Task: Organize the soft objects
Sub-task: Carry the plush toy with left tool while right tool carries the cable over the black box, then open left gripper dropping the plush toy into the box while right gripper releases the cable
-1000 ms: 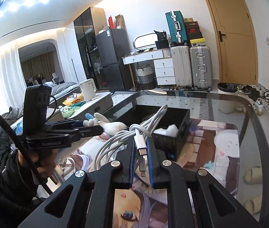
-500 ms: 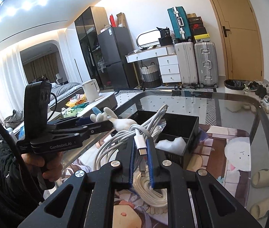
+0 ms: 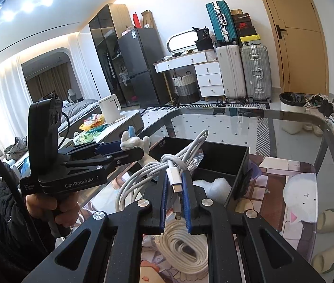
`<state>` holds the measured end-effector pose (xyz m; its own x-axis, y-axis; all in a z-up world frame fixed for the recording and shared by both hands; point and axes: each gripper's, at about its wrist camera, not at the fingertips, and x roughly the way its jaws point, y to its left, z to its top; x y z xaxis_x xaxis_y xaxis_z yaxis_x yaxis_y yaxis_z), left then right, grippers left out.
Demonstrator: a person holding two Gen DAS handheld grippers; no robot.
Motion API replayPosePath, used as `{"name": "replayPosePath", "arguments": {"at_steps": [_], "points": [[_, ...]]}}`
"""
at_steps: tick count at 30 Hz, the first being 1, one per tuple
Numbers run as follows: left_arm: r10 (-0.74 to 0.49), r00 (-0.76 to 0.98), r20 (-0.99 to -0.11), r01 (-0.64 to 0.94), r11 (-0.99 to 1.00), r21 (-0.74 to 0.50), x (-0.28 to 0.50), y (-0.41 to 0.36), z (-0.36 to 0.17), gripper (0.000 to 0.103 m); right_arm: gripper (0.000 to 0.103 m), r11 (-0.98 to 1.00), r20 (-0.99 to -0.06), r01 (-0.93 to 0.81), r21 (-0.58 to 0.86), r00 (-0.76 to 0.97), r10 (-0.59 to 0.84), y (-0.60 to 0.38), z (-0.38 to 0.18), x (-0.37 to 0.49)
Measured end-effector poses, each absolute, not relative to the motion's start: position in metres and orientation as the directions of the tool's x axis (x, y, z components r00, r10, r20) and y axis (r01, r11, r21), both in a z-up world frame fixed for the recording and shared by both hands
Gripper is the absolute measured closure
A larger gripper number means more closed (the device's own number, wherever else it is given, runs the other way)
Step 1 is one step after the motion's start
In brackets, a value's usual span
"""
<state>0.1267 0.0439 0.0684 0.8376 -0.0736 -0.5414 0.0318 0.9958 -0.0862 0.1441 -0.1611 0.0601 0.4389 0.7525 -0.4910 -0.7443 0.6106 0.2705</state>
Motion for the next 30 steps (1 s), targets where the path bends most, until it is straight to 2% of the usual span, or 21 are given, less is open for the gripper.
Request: {"name": "replayPosePath", "arguments": {"at_steps": [17, 21, 24, 26, 30], "points": [[-0.081, 0.808, -0.584, 0.028, 0.995, -0.098, 0.164, 0.043, 0.051, 0.057, 0.091, 0.665, -0.552, -0.674, 0.321, 0.438, 0.710, -0.142, 0.040, 0.192], [-0.091, 0.793, -0.603, 0.042, 0.995, -0.096, 0.169, 0.039, 0.046, 0.056, 0.091, 0.690, -0.570, -0.665, 0.287, 0.460, 0.681, -0.136, 0.037, 0.200], [-0.087, 0.789, -0.608, 0.046, 0.996, -0.083, 0.169, 0.035, 0.044, 0.056, 0.090, 0.735, -0.583, -0.647, 0.204, 0.523, 0.622, -0.130, 0.037, 0.202], [-0.090, 0.786, -0.611, 0.049, 0.995, -0.085, 0.168, 0.034, 0.044, 0.054, 0.086, 0.744, -0.580, -0.643, 0.185, 0.540, 0.610, -0.131, 0.037, 0.201], [-0.090, 0.790, -0.607, 0.055, 0.996, -0.076, 0.163, 0.034, 0.047, 0.039, 0.074, 0.751, -0.573, -0.638, 0.172, 0.555, 0.603, -0.140, 0.037, 0.197]]}}
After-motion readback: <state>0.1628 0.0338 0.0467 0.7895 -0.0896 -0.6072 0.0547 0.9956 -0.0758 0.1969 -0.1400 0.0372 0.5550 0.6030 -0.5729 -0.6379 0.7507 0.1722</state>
